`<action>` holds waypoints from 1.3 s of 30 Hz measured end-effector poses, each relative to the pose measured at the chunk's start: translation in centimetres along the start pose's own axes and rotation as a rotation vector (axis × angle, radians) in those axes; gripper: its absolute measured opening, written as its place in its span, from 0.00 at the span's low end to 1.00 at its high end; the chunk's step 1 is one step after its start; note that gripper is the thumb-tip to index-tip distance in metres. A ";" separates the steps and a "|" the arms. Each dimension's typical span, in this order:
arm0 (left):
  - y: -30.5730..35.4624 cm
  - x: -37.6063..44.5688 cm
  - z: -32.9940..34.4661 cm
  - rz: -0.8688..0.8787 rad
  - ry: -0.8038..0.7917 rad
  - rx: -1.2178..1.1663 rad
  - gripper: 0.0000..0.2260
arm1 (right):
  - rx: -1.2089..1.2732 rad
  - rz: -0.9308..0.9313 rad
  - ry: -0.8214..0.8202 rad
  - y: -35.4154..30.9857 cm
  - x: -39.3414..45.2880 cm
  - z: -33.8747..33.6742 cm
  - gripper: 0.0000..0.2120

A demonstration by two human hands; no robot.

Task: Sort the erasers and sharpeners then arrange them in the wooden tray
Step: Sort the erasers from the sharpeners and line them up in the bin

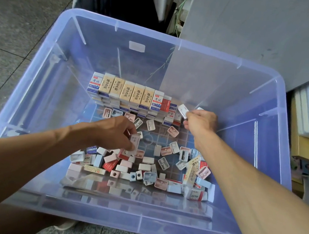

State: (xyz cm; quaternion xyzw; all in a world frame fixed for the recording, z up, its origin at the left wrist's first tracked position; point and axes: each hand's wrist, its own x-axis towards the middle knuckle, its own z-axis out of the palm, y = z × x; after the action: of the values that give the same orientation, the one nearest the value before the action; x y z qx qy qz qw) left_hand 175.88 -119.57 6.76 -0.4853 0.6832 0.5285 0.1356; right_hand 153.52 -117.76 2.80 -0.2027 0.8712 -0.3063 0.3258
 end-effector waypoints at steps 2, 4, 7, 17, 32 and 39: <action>0.0 -0.1 0.0 -0.002 -0.006 -0.032 0.04 | -0.089 -0.057 -0.044 0.2 0.4 0.5 0.18; 0.1 -0.1 -0.1 -0.004 -0.003 -0.054 0.04 | -0.179 -0.098 -0.081 0.3 0.8 0.5 0.18; 0.3 -0.2 -0.2 0.001 0.022 -0.075 0.03 | -0.222 -0.124 -0.160 0.1 0.8 0.2 0.16; 0.1 0.1 -0.1 -0.049 0.044 -0.262 0.01 | -0.619 -0.485 -0.204 0.4 -0.8 0.1 0.22; 0.5 -0.4 -0.7 0.039 0.030 -0.508 0.09 | -0.285 -0.303 -0.544 -2.4 -5.0 -2.8 0.07; 1.4 -0.8 -0.8 0.115 -0.019 -0.545 0.14 | -0.017 -0.120 -0.890 -1.4 -7.0 -3.0 0.07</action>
State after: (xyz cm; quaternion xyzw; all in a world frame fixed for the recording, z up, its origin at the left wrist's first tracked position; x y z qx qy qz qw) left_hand 175.40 -119.86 8.50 -0.4593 0.5411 0.7041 -0.0235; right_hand 156.58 -113.72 8.62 -0.3675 0.6354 -0.2006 0.6488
